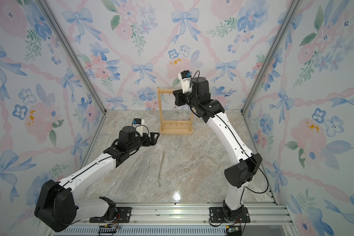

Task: Take the necklace off the jewelry display stand
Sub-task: Take off the necklace from the stand.

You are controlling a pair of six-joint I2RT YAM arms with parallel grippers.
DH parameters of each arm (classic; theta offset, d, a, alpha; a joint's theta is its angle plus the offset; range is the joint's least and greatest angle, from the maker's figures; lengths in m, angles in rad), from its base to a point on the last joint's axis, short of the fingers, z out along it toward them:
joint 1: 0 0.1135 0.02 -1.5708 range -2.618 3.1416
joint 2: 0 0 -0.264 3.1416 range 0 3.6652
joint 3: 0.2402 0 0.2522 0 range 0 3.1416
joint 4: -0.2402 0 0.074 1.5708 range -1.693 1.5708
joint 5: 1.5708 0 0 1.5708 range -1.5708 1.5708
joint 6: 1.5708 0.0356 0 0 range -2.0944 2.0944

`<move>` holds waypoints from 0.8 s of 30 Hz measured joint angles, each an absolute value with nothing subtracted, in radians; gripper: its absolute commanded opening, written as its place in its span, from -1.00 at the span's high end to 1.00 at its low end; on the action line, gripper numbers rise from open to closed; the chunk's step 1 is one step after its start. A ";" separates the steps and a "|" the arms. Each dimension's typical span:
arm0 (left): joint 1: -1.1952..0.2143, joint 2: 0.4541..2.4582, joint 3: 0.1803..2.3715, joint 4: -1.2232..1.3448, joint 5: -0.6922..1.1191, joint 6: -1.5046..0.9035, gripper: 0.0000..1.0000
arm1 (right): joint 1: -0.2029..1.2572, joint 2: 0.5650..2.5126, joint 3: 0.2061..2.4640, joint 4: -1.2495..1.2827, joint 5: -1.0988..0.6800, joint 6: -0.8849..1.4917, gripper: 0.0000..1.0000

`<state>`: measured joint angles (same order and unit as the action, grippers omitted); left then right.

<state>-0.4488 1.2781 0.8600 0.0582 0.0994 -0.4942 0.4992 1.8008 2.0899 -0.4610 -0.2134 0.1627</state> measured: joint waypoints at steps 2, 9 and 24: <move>-0.449 1.278 0.860 0.058 0.104 -0.494 -0.96 | 0.506 1.755 2.046 -0.461 -0.217 0.159 1.00; -0.448 1.278 0.860 0.060 0.126 -0.494 -0.96 | 0.524 1.526 1.789 -0.426 -0.240 0.152 1.00; -0.458 1.277 0.860 0.081 0.184 -0.491 -0.96 | 0.526 1.002 1.076 -0.181 -0.310 0.187 1.00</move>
<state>-0.4583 1.2770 0.8600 0.0814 0.1844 -0.4911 0.5259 1.0016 1.0763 -0.1810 -0.3099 0.1875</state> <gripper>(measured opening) 0.980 0.047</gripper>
